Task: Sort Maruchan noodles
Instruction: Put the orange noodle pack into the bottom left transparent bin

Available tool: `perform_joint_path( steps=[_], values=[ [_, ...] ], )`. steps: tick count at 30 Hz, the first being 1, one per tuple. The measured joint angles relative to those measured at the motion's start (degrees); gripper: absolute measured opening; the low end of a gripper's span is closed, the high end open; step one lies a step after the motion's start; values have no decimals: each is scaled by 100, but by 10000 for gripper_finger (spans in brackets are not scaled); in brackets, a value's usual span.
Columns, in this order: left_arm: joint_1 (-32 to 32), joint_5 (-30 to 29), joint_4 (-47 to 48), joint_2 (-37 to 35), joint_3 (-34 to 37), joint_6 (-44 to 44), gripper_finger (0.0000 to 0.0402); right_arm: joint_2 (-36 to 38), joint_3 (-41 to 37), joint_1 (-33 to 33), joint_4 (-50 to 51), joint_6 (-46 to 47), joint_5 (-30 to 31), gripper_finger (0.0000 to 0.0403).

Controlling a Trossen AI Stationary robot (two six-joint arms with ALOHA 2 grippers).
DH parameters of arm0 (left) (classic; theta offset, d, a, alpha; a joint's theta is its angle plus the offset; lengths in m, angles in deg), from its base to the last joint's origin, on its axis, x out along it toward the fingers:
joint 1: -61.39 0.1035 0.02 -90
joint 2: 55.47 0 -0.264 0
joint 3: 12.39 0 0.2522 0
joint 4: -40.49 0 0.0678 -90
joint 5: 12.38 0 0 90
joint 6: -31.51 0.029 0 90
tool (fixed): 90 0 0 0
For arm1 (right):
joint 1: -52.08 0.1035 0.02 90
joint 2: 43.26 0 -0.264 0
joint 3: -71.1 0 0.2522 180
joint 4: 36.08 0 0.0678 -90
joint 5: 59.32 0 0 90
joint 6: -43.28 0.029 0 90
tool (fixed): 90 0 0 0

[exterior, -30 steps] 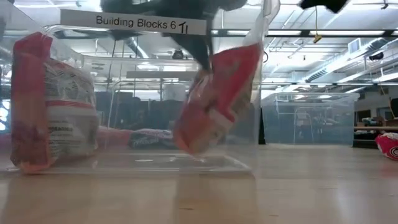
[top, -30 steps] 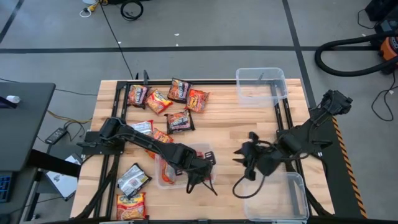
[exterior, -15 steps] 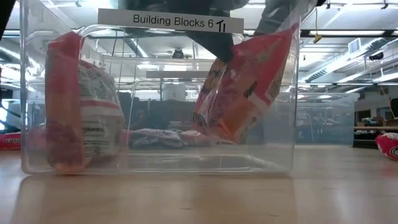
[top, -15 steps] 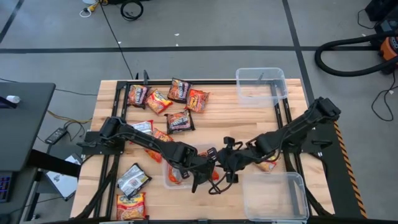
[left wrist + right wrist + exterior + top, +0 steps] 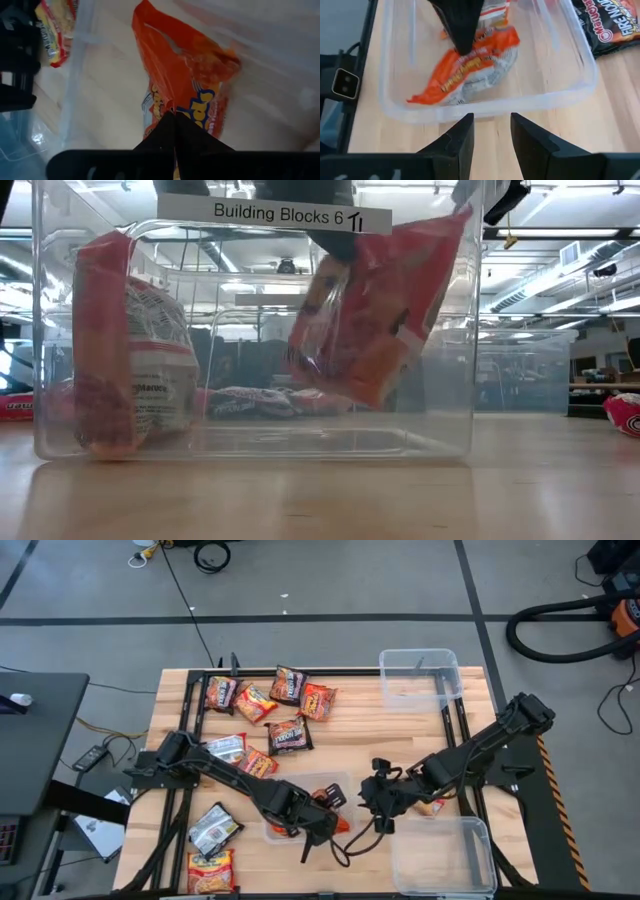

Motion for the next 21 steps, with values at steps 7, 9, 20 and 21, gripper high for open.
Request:
perform_joint_path(
  steps=[7,9,20,21],
  values=[
    [76,-9,-1050,-217,915,551,0,14,-3,282,140,358,1,133],
    [131,34,-1521,-337,1227,769,0,12,-4,312,148,463,16,133],
    [519,697,-3074,-680,2066,2119,0,-14,-17,18,237,464,-19,133],
    [555,763,-3211,-678,2148,2183,0,-14,-19,-5,245,444,-34,133]
  ],
)
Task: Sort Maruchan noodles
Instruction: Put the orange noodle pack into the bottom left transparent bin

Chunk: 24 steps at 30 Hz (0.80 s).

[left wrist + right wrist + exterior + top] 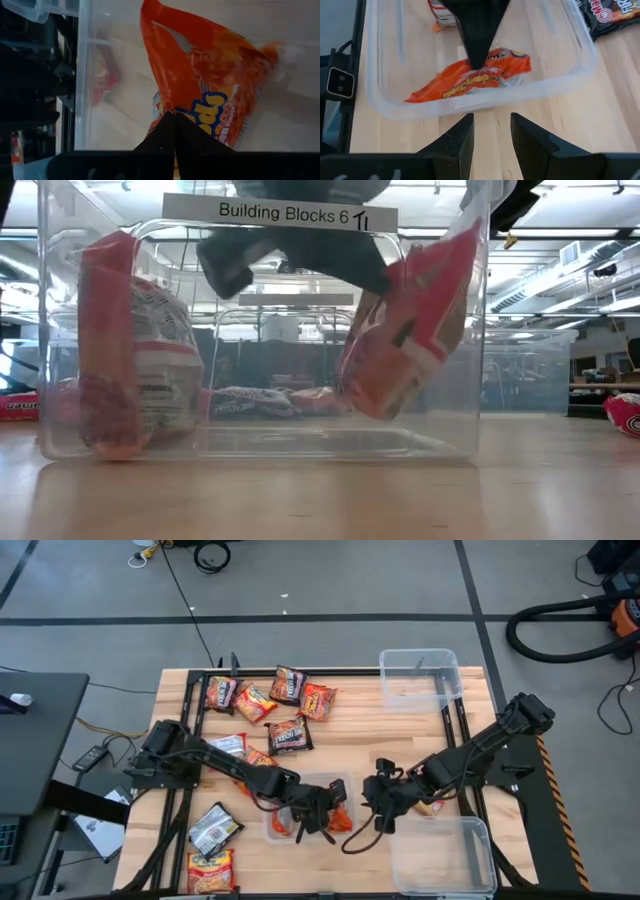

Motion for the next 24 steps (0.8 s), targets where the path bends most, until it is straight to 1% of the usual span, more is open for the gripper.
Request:
perform_joint_path(
  steps=[5,8,16,19,24],
  values=[
    [50,17,-179,17,320,206,2,0,-1,-91,32,-147,-136,133],
    [28,-38,-159,17,366,211,15,0,-1,-159,41,-163,-158,133],
    [28,-116,-145,17,366,58,69,0,-1,-195,41,-176,-166,133],
    [26,-162,-132,17,340,-107,96,0,-1,-194,41,-167,-167,135],
    [27,-428,-139,-53,256,-384,146,0,-1,-190,39,-167,-168,136]
  ],
)
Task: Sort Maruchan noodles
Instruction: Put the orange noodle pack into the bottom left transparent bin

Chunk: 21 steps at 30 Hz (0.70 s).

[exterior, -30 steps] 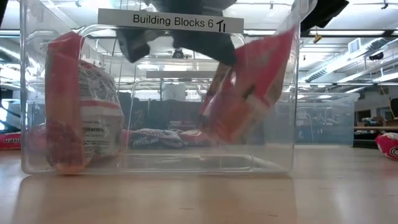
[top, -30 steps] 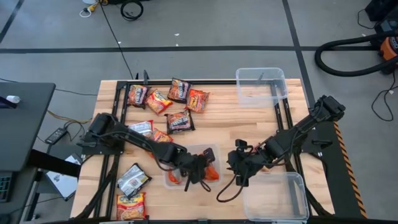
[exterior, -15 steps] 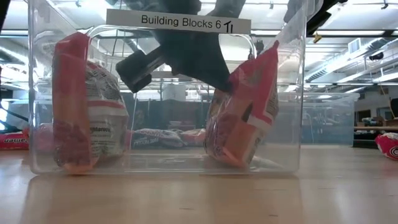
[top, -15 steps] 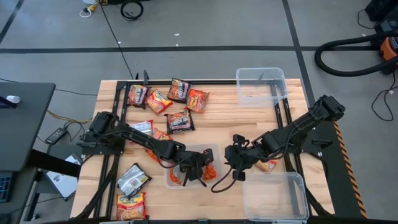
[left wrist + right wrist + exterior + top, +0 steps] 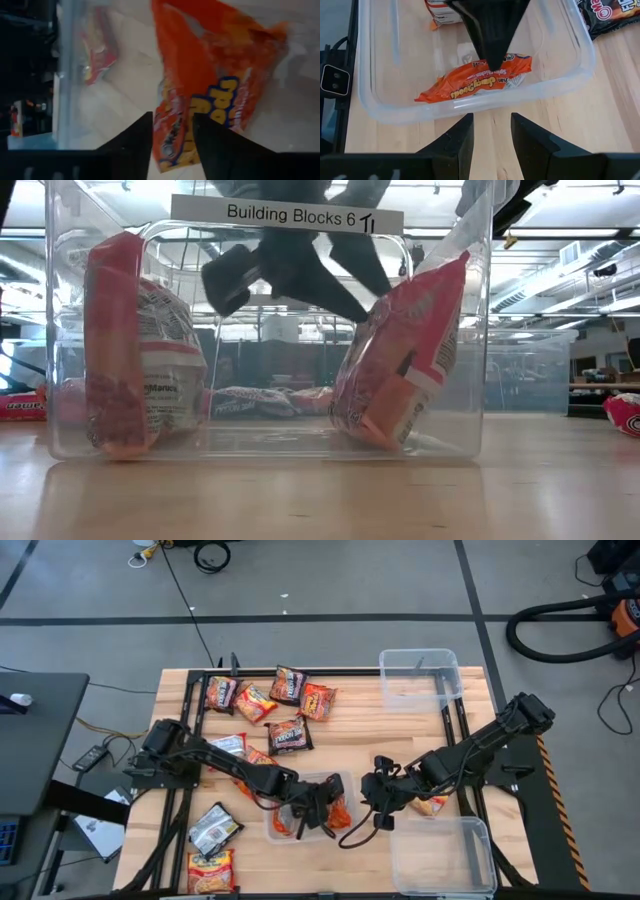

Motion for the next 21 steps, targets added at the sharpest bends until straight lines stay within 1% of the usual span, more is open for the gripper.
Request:
perform_joint_path(
  steps=[3,6,9,12,14,17,19,21],
  values=[
    [-46,-40,6,-89,-47,-85,172,0,0,2,2,2,0,136],
    [-133,-98,42,-215,-49,-162,189,0,0,7,5,2,0,136],
    [-270,-223,187,-476,-45,-463,197,0,0,33,30,12,0,136],
    [-417,-390,439,-922,-46,-979,199,0,0,83,80,54,55,135],
    [-515,-697,666,-1298,-46,-1450,199,0,0,135,89,102,143,136],
    [-611,-1185,1387,-1977,-46,-2409,199,0,0,205,136,194,295,136],
    [-613,-1336,1963,-2444,-53,-3212,199,0,0,238,160,219,371,136],
    [-609,-1372,2670,-2888,-53,-4206,198,0,-2,266,139,272,402,136]
  ],
)
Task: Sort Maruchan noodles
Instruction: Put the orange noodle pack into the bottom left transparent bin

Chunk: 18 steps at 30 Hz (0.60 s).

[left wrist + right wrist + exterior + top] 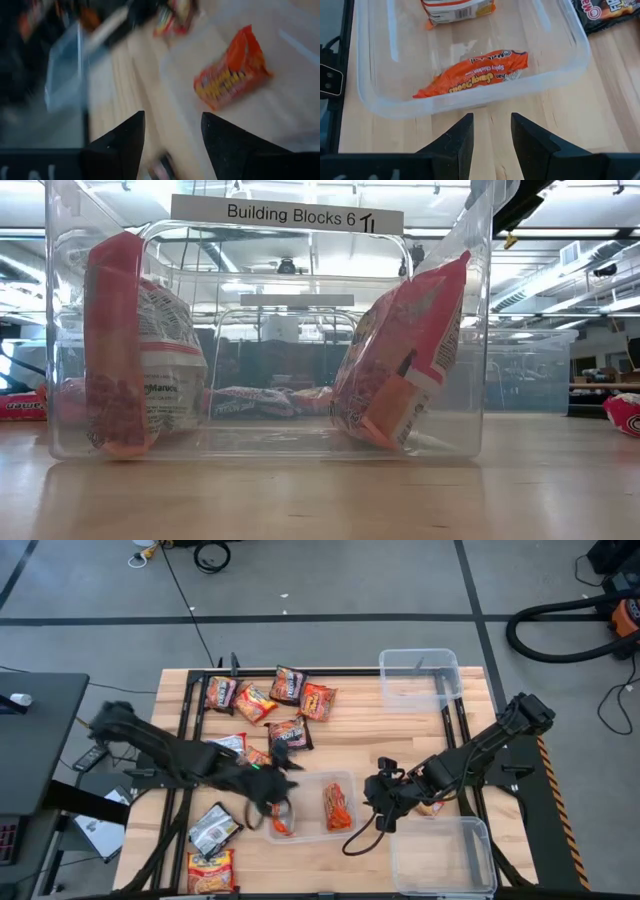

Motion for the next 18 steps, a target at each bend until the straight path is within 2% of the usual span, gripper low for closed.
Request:
perform_joint_path(
  steps=[5,9,13,18],
  values=[
    [31,-24,2182,-757,5,-2395,187,0,1,27,-11,101,115,136],
    [-49,124,3456,-1013,394,-3691,177,0,1,51,-10,185,193,137],
    [-149,582,3364,-1070,1281,-4225,172,0,1,70,-6,202,245,137],
    [-111,537,2000,-1021,2483,-4316,175,0,2,80,-12,246,250,137]
  ],
)
